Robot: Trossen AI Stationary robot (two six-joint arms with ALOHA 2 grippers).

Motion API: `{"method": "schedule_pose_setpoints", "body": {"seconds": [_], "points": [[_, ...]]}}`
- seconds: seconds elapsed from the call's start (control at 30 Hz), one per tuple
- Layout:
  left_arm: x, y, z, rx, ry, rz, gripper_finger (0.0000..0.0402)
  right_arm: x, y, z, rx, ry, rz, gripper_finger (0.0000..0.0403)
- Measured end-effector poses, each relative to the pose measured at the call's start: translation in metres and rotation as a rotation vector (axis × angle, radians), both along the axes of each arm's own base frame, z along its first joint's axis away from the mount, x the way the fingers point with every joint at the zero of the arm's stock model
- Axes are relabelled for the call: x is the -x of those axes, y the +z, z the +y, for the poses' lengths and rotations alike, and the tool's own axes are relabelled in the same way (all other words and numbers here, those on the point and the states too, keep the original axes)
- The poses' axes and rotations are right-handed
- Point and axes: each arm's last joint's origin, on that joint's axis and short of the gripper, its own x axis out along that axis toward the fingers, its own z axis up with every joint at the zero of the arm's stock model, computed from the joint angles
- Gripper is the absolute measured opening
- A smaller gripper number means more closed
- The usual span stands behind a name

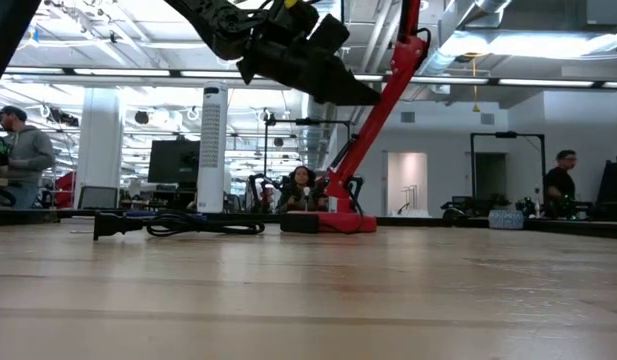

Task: Screw lightbulb
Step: Remove the lightbulb from the lamp

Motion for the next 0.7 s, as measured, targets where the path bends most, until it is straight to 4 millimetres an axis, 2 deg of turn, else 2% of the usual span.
{"method": "schedule_pose_setpoints", "body": {"seconds": [0.33, 0.5, 0.7], "points": [[0.002, 0.001, 0.004, -0.036, -0.031, -0.017, 0.0235, -0.002, 0.001, -0.001, -0.009, -0.010, -0.014, 0.0224], [0.002, 0.001, 0.007, 0.007, -0.009, -0.010, 0.0216, -0.005, 0.002, -0.007, -0.015, -0.035, -0.023, 0.0224], [0.000, 0.002, 0.001, -0.010, 0.008, -0.022, 0.0203, -0.009, 0.000, -0.011, -0.010, -0.059, -0.015, 0.0224]]}}
